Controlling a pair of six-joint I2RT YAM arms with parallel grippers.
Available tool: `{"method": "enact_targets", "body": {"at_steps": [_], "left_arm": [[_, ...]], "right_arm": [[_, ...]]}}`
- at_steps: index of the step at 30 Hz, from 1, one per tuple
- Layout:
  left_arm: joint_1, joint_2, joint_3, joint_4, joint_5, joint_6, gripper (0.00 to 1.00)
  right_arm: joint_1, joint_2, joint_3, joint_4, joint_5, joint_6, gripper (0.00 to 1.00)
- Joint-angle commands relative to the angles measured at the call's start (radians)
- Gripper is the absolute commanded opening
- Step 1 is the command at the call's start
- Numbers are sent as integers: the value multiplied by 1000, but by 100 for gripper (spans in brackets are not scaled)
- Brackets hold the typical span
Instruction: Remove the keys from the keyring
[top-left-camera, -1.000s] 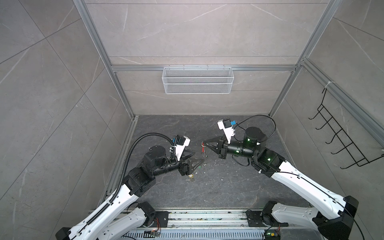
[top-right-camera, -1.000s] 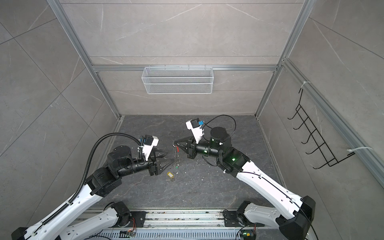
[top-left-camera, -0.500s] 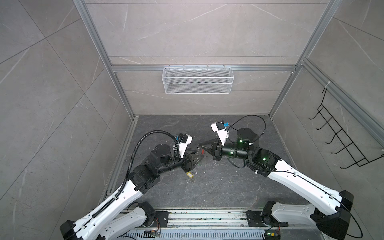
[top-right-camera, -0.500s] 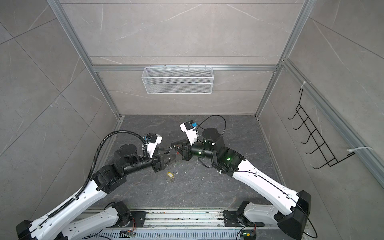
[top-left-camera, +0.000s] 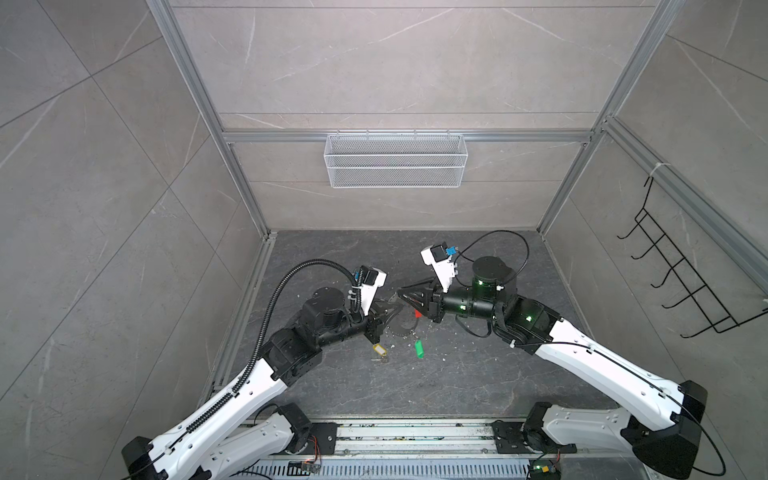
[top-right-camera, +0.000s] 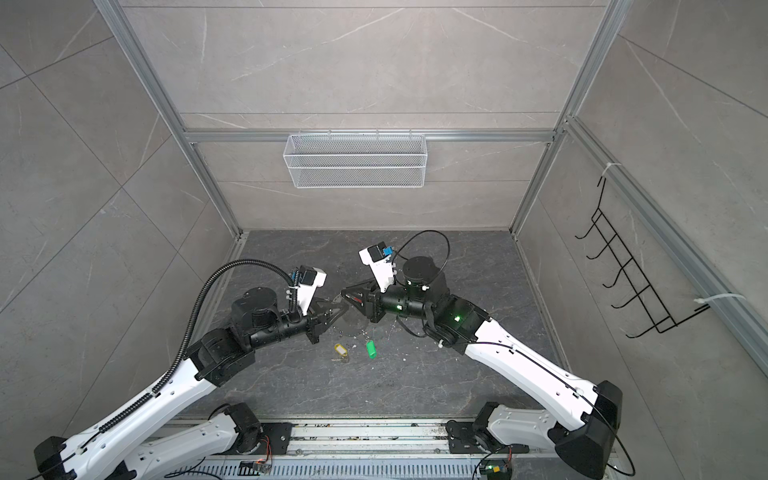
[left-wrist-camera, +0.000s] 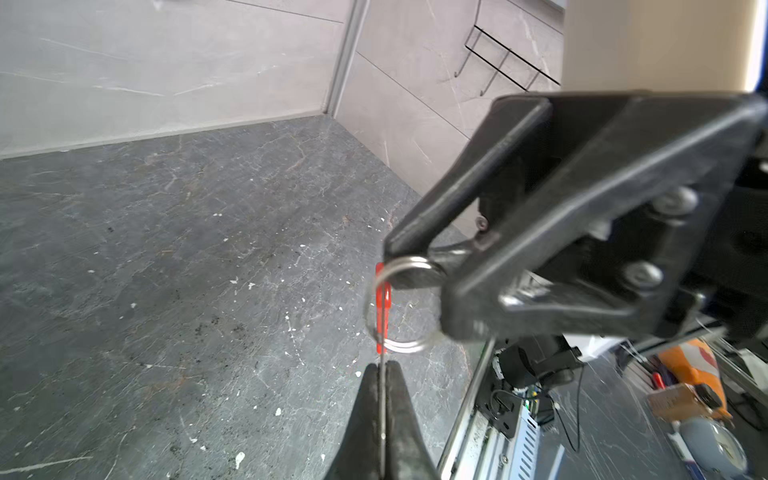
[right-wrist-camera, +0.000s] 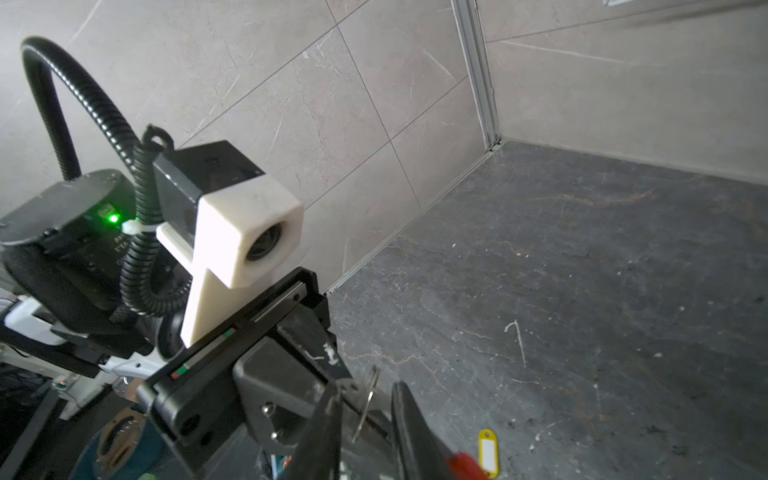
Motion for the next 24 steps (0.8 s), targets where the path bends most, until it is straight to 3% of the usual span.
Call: {"method": "enact_targets", "body": {"at_steps": [1, 10, 19, 24], "left_arm": [[2, -32, 22, 49, -40, -24, 0], [2, -127, 15, 79, -165, -72, 0], [1, -150, 95, 4, -247, -152, 0], [1, -128, 147, -64, -285, -211, 0]], "right_arm": [[-1, -53, 13, -18, 46, -39, 39], [-27, -158, -112, -36, 84, -75, 42], [-28, -159, -251, 109, -142, -102, 39], [-20, -115, -222, 102, -136, -138, 39]]}}
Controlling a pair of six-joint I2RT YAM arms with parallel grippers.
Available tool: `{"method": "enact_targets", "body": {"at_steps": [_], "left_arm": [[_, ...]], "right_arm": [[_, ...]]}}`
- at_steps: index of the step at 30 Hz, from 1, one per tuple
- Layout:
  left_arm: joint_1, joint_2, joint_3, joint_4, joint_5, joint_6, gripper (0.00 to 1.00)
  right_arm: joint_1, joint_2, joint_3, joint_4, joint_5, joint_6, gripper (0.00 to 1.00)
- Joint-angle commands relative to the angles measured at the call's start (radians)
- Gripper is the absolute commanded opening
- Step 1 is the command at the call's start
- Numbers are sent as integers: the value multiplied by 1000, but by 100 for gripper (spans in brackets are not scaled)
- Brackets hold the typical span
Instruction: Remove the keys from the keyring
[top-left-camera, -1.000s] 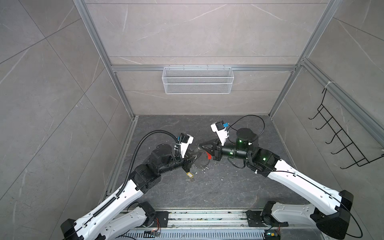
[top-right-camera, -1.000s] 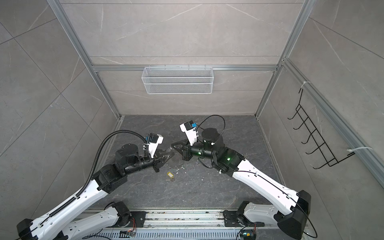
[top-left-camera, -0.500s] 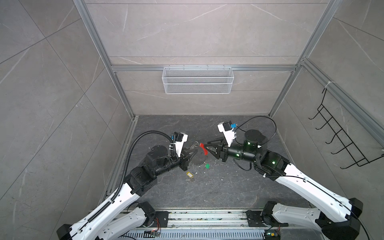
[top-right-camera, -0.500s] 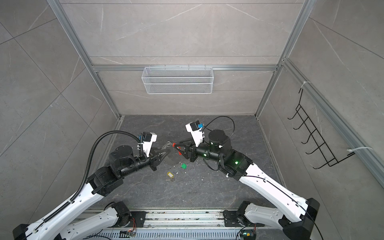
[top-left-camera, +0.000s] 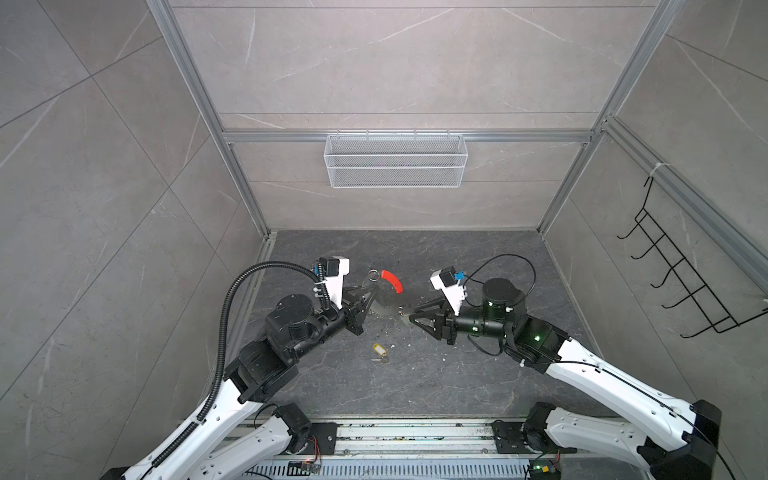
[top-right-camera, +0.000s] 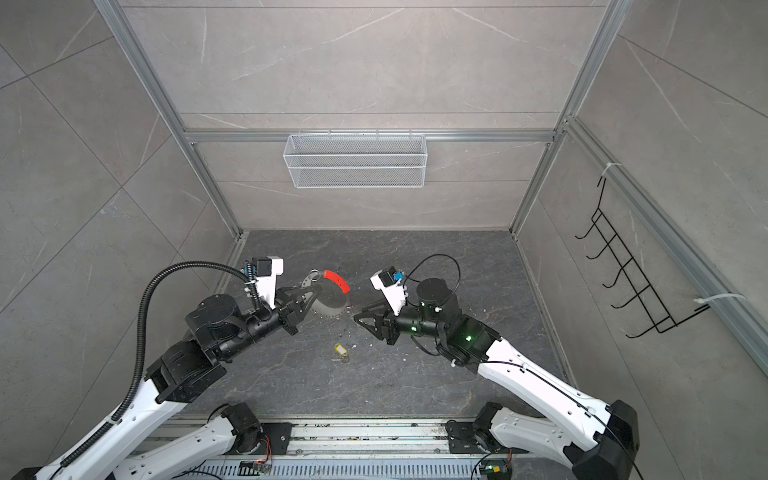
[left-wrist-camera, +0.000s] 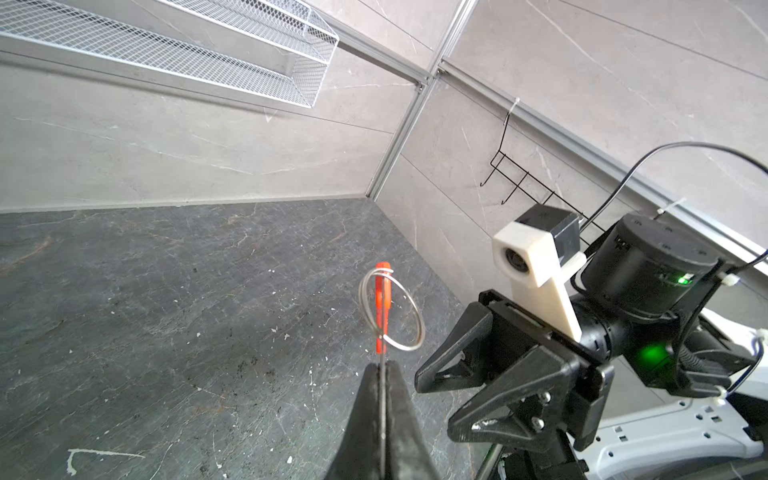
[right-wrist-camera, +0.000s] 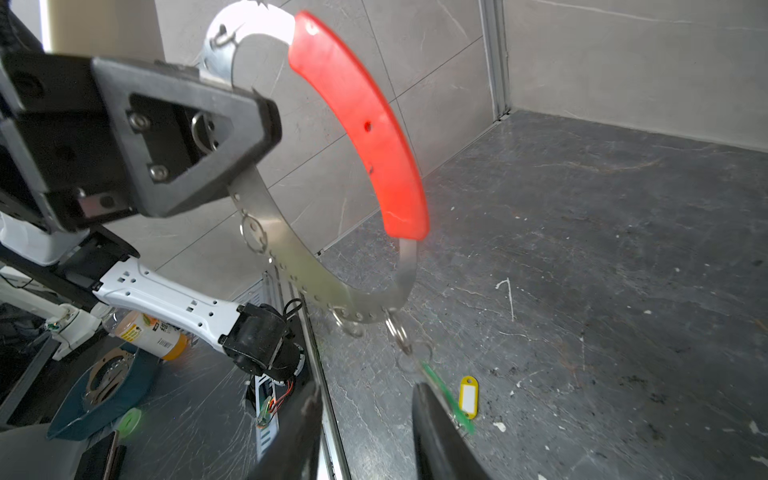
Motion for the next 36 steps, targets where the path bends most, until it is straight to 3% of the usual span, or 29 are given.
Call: {"method": "enact_targets", "body": {"at_steps": [1, 18, 27, 33, 36], "left_arm": [[2, 9, 59, -18, -37, -66, 0], [1, 13, 79, -14, 22, -97, 0], [2, 14, 85, -9, 31, -103, 0], [2, 10, 90, -12, 37, -105, 0], [1, 11, 91, -11, 40, -107, 0]], "right_arm": [[10, 24, 34, 27, -23, -53, 39], [37, 99, 127, -32, -4, -167, 37], [51, 125, 138, -69, 61, -187, 37], [51, 137, 140, -77, 74, -195, 28], [53, 142, 144, -73, 68, -192, 18]]}}
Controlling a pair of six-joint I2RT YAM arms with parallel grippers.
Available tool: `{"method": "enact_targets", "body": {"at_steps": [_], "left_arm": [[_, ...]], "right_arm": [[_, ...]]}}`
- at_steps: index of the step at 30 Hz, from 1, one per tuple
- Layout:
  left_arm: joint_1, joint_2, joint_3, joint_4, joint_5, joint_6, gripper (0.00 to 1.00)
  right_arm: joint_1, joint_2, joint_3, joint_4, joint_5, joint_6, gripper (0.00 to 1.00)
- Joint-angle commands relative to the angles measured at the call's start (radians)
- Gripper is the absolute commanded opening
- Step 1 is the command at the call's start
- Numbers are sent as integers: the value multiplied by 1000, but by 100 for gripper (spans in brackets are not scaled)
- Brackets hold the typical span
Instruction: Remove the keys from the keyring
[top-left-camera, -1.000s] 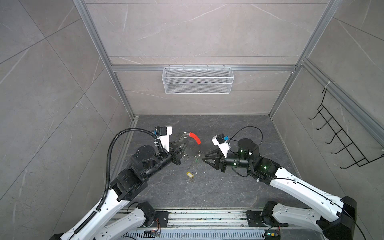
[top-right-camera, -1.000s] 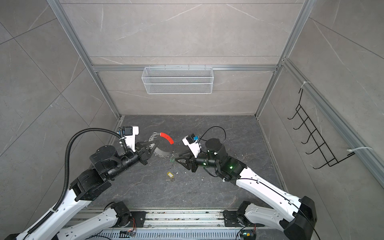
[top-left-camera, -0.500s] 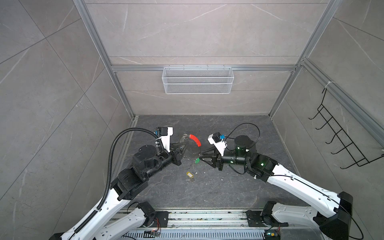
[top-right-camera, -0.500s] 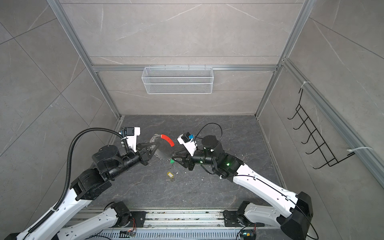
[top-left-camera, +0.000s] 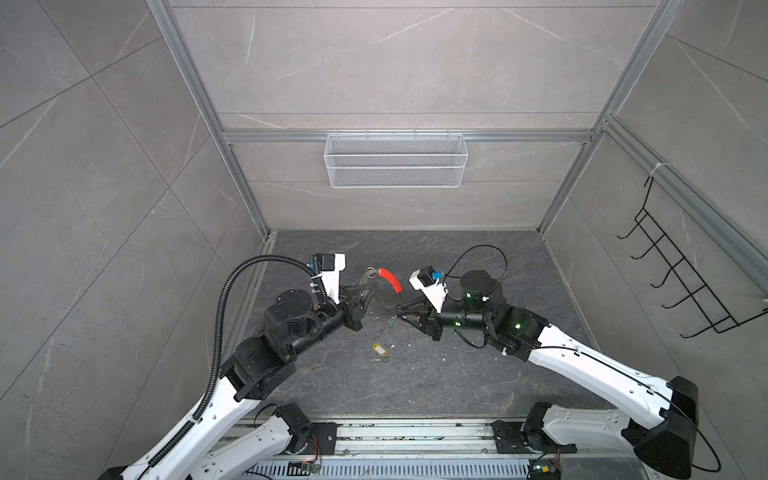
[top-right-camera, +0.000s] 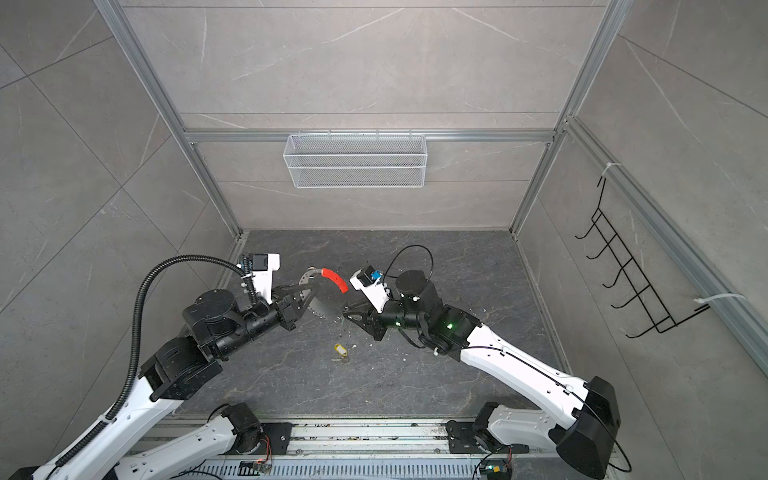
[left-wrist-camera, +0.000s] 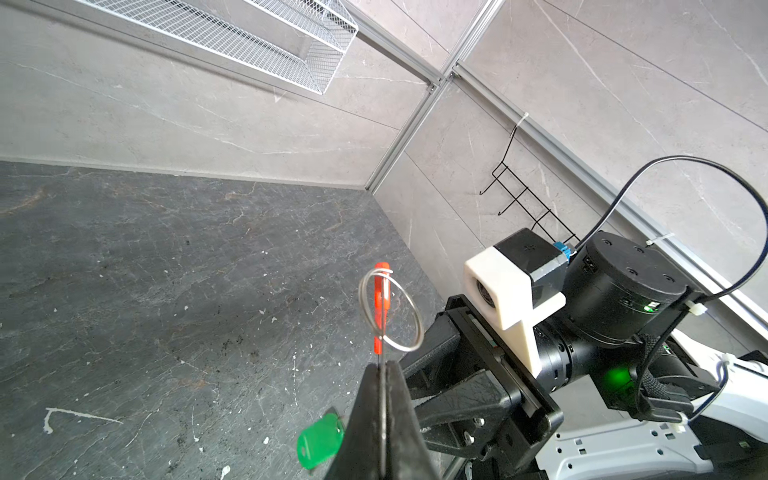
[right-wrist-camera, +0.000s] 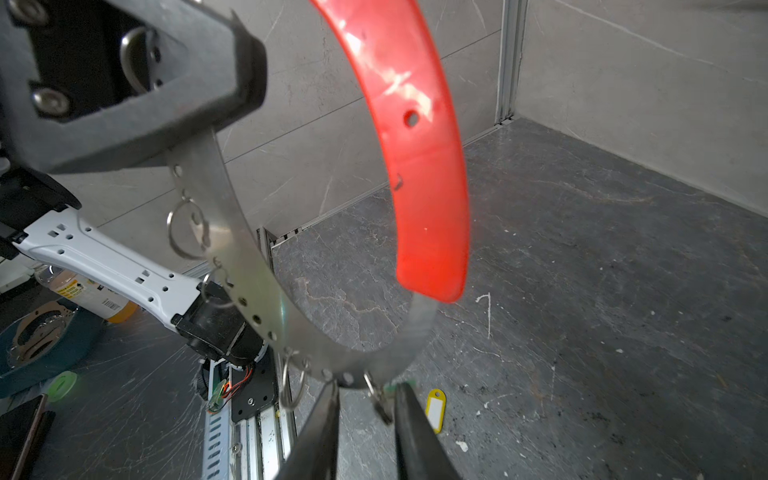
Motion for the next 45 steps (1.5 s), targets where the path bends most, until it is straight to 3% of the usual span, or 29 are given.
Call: {"method": "enact_targets", "body": {"at_steps": [1, 8, 32, 34, 36, 40, 43, 45], "left_arm": [[1, -10, 49, 45, 25, -12, 0], [0, -22, 50, 35, 7, -12, 0], [1, -59, 32, -67, -47, 5, 0], [1, -57, 39, -81, -42, 8, 5], [1, -59, 34, -79, -32, 7, 18], [1, -63, 28, -66, -12, 6, 22], [1, -57, 26, -57, -1, 2, 6], [1, -52, 30, -57, 4, 1, 2]], "right_arm": [[8, 8, 27, -12, 14, -10, 16], [7, 2, 31, -19, 16, -12, 0], [-3, -11, 121, -134, -21, -15, 0], [-4, -19, 122, -131, -28, -20, 0], [-4, -21, 130, -132, -31, -24, 0], [-4, -29, 132, -110, -41, -22, 0], [-5, -21, 138, -110, -46, -22, 0], [-4, -18, 138, -105, -47, -19, 0]]}}
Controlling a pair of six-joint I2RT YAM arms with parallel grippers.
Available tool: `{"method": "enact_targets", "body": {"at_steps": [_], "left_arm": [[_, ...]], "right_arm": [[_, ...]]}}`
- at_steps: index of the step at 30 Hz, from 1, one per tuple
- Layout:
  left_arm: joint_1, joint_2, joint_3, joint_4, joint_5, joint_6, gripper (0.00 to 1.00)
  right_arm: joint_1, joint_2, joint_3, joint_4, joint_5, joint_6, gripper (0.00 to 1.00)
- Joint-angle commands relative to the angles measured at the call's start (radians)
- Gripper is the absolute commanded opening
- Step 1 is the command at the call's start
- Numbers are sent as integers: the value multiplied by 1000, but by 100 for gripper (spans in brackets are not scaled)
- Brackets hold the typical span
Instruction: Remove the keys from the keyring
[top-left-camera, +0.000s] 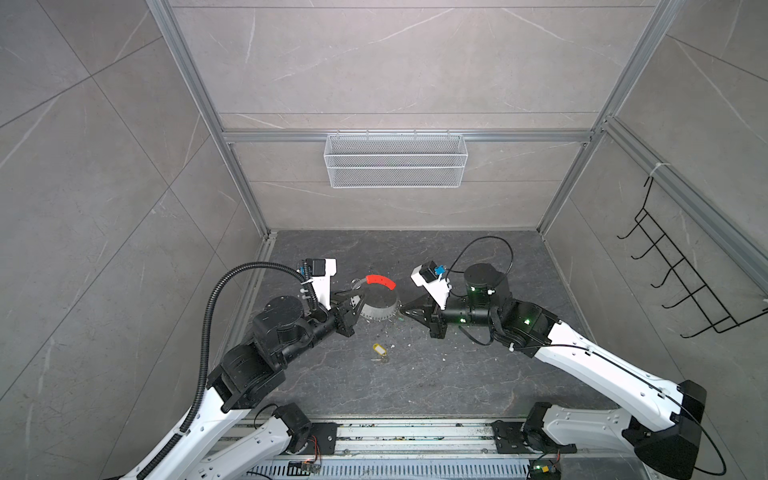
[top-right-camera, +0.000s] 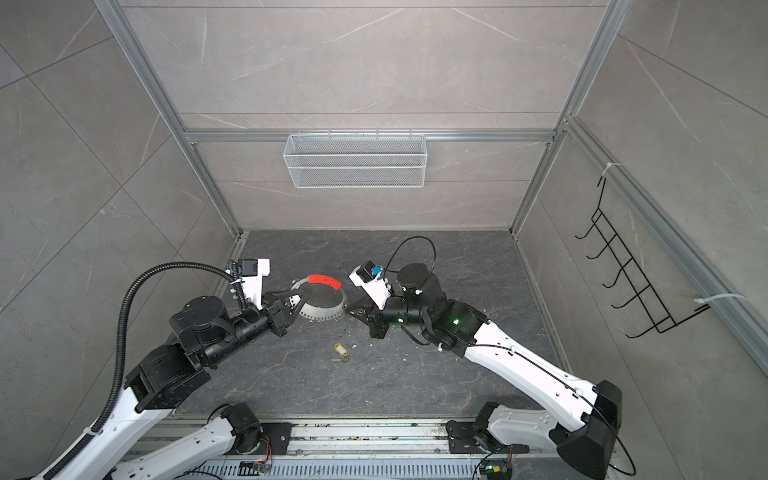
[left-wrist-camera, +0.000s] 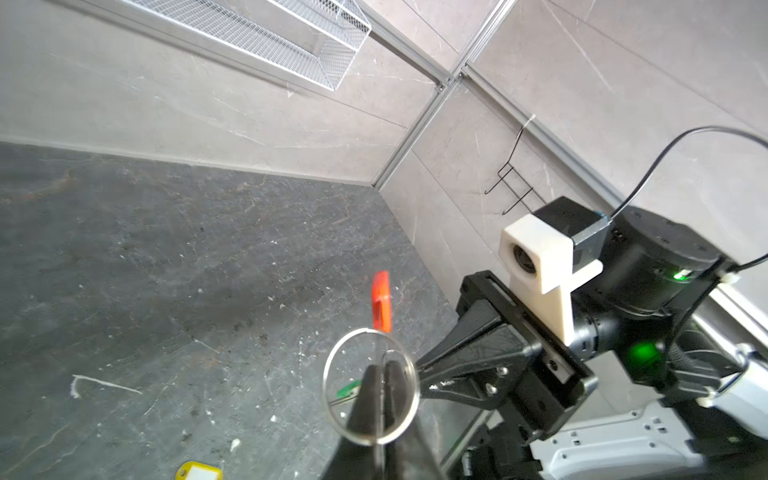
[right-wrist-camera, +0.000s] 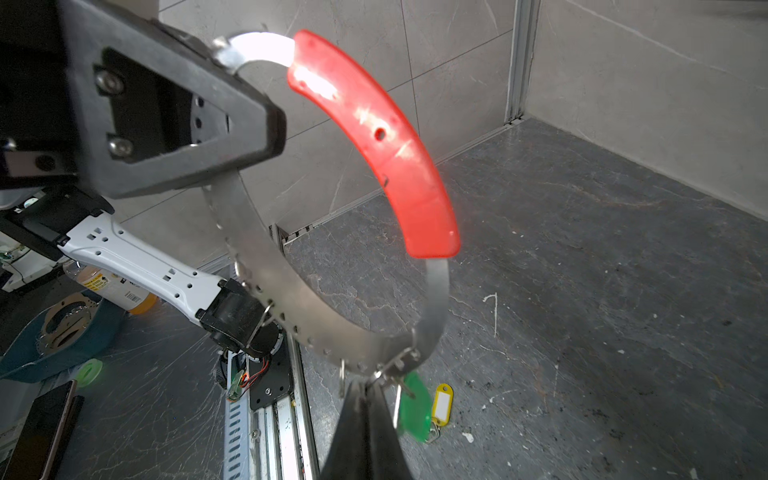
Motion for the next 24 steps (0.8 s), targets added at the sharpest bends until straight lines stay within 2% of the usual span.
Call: {"method": "enact_targets", "body": {"at_steps": [1, 3, 5, 9, 18, 19, 22, 24], "left_arm": [[1, 3, 26, 21, 26, 5, 6], [1, 7, 28, 21, 35, 5, 13], [0, 6, 27, 21, 34, 4, 14], [2, 8, 26, 30, 41, 2, 0], [0, 34, 104, -15, 73, 30, 0], [0, 40, 116, -23, 78, 35, 0], [0, 51, 153, -48, 84, 51, 0], [1, 59, 177, -67, 86, 58, 0]], "right_arm": [[-3, -13, 34, 25, -24, -9, 0], [-4, -13, 39, 23, -25, -10, 0], [-4, -11, 42, 20, -23, -11, 0], [-4, -7, 42, 21, -18, -8, 0], [-5, -24, 21, 19, 15, -17, 1], [-6, -32, 12, 29, 19, -17, 5], [-6, -60, -17, 60, 31, -24, 28], [-5, -78, -27, 68, 29, -30, 37]]}}
